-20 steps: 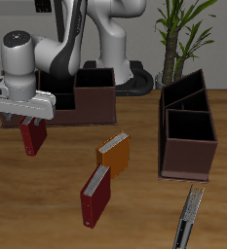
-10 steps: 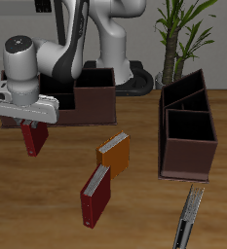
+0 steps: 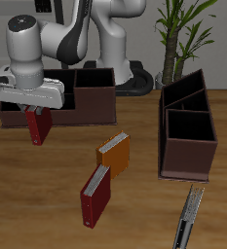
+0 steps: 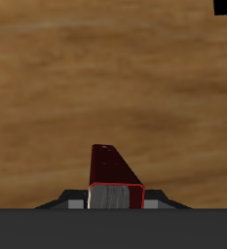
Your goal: Place the right red book into the back desk caddy's right compartment
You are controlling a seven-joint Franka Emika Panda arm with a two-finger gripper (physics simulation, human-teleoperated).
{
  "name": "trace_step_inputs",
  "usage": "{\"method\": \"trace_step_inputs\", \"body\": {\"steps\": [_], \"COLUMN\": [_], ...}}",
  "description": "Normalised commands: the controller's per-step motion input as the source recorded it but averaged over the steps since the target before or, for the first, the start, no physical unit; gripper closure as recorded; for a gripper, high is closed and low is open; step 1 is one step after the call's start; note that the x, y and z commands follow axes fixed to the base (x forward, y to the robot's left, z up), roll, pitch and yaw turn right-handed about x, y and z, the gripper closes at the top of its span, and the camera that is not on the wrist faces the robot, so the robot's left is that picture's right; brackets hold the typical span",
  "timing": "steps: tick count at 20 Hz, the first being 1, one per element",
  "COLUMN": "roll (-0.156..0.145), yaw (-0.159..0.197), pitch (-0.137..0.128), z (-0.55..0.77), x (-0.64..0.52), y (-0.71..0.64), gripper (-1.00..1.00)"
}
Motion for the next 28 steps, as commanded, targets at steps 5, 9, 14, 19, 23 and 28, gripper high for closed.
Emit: {"method": "trace_step_inputs", "body": {"steps": [5, 9, 14, 19, 23, 28], "roll": [0.008, 0.01, 0.003, -0.007, -0.014, 0.015], "yaw": [0.035, -0.013, -0.021, 0.02, 0.022, 0.052], "pitch": [-0.045, -0.003, 0.025, -0.014, -0.005, -0.007], "z": [0.69, 0.74, 0.45, 0.5, 0.36, 0.19], "x": [-0.13, -0.2, -0.18, -0.32, -0.42, -0.36], "y": [0.29, 0.32, 0.22, 0.26, 0.24, 0.19], "gripper": [1.0, 1.0, 1.0, 1.0, 1.0, 1.0]}}
